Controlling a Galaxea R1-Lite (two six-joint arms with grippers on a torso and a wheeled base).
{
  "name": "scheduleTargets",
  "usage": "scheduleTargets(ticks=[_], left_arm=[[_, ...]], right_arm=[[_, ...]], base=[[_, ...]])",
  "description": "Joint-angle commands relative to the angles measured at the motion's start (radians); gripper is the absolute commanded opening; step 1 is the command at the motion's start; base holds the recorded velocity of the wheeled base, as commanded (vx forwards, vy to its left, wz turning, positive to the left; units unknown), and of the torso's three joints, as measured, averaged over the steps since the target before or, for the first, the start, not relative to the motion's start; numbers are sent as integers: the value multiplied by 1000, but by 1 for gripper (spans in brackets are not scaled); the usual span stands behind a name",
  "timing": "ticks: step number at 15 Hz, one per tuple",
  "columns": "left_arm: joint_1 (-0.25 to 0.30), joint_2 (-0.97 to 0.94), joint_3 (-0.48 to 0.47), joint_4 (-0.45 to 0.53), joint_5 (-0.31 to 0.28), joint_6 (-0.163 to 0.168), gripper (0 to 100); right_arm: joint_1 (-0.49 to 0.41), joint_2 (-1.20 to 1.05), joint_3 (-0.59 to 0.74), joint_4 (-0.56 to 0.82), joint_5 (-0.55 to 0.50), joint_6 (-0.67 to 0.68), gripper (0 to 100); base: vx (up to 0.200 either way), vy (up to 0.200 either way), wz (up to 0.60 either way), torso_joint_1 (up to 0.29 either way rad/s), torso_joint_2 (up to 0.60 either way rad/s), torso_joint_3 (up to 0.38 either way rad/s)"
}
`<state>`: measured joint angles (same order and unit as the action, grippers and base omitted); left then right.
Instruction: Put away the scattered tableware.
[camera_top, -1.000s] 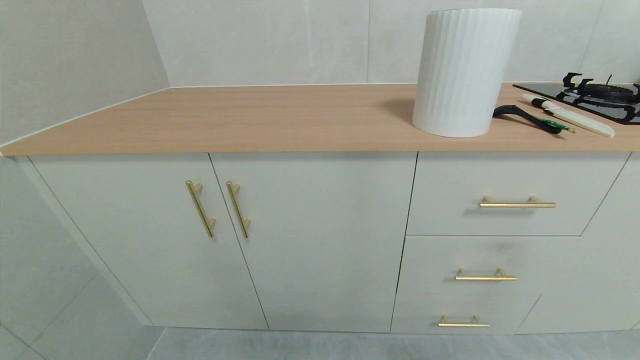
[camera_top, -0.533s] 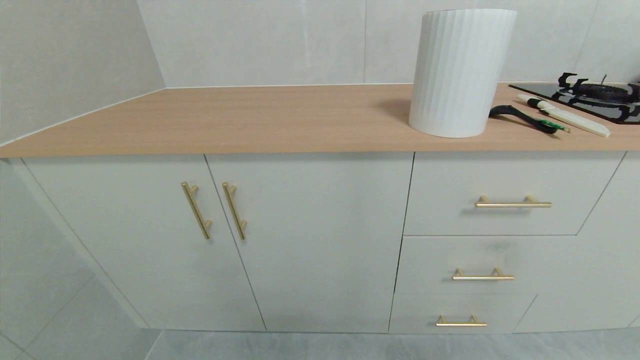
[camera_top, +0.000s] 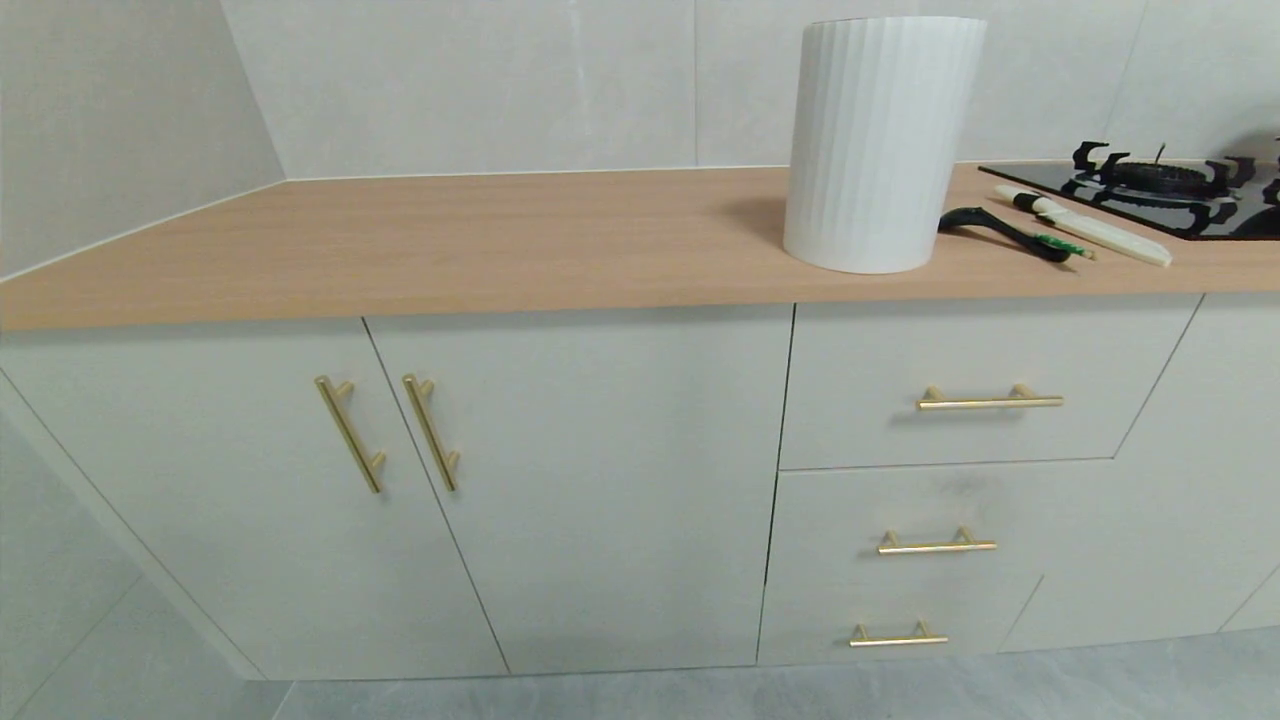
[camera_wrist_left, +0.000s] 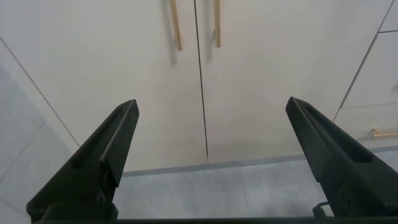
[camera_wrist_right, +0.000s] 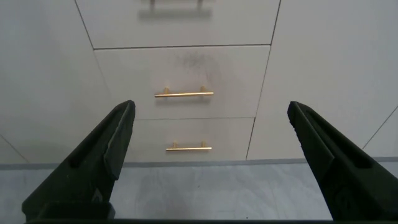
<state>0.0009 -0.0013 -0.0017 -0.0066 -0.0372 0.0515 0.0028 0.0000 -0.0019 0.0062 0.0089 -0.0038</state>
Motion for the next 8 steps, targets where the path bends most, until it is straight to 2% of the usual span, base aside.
scheduleTargets(ticks=[1, 6, 8], left_arm=[[1, 1, 0, -1, 0, -1, 100], [1, 1, 0, -1, 2, -16, 100], [1, 1, 0, -1, 2, -16, 100]], right_arm=[[0, 2, 0, 0, 0, -1, 100], [0, 28, -10, -6, 3, -24, 100], [19, 210, -225, 3, 14, 33, 100]], base=[[0, 0, 0, 0, 0, 0], [0, 0, 0, 0, 0, 0], [0, 0, 0, 0, 0, 0]])
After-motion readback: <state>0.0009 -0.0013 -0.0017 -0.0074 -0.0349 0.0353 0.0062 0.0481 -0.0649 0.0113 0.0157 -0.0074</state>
